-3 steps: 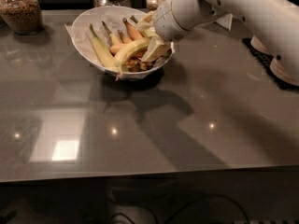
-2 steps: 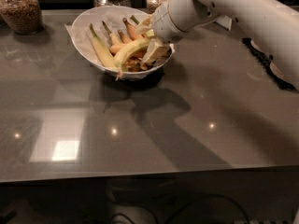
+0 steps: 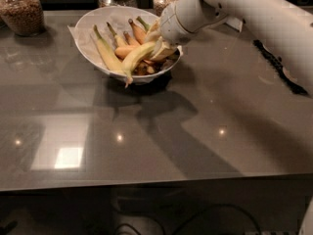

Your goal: Pick banana from white bowl

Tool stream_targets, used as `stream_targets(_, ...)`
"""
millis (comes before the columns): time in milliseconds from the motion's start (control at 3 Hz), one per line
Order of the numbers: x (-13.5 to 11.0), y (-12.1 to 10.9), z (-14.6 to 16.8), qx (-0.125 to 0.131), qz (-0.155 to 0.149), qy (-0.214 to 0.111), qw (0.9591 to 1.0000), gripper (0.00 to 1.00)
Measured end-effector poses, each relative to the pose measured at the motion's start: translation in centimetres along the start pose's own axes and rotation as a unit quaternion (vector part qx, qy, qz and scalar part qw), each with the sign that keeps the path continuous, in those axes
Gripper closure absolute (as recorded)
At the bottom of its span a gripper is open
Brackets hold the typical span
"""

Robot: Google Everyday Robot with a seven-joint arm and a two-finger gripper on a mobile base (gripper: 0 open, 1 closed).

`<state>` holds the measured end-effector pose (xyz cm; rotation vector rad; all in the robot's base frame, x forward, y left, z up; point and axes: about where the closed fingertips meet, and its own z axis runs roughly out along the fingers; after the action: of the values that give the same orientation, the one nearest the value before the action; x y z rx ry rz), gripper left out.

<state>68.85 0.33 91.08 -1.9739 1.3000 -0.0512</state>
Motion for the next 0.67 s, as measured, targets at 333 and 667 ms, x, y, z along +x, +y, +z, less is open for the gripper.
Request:
stream_targets(333,0.0,0.0,-1.1,-0.004,0.007,0.01,0.9999,1.0)
stream_targets(667,0.0,0.0,-3.5,-0.001,0.025,0.016,0.9996,1.0)
